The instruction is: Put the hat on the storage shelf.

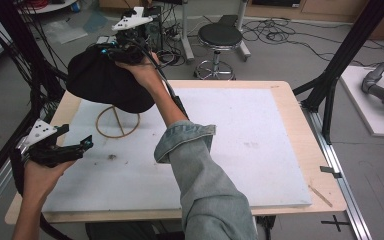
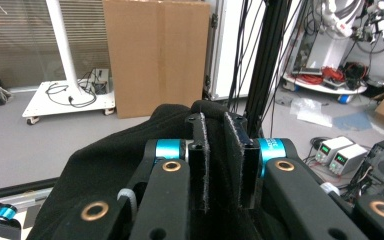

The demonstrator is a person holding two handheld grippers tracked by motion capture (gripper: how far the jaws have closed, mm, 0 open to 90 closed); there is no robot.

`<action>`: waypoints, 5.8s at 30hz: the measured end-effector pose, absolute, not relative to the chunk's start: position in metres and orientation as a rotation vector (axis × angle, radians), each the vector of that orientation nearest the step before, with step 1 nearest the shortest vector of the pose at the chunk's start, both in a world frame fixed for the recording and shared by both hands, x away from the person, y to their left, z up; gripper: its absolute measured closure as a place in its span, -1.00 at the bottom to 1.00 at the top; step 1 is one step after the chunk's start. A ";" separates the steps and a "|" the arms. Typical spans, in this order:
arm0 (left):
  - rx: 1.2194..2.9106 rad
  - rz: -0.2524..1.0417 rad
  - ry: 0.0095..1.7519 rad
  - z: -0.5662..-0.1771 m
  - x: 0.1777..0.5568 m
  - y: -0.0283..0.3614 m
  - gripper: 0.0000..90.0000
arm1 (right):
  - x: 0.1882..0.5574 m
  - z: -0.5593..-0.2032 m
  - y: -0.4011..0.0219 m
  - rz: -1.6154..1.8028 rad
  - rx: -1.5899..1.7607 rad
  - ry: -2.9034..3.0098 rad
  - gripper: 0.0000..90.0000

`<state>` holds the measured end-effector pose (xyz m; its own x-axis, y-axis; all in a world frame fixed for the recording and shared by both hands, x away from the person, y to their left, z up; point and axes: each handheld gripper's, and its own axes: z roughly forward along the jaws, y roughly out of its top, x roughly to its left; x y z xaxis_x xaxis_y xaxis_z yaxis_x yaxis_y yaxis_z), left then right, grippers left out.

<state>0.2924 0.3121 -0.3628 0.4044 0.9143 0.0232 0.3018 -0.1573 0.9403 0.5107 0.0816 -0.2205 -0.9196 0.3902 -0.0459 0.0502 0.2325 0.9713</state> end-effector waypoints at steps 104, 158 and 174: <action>1.727 0.766 1.036 -0.362 0.310 0.287 -0.73 | 0.488 -0.234 -0.112 1.509 0.826 2.114 -0.51; 1.725 0.774 1.032 -0.361 0.310 0.282 -0.73 | 0.371 -0.343 -0.264 1.339 1.175 1.884 -0.71; 1.736 0.775 1.028 -0.362 0.312 0.278 -0.73 | 0.357 -0.388 -0.285 1.311 1.287 1.877 -0.73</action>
<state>0.3119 0.2781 -0.3618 0.4475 0.8927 0.0536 0.2970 -0.2048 0.9326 0.3570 -0.2845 -0.3884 -0.4212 0.9008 0.1053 0.4085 0.0848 0.9088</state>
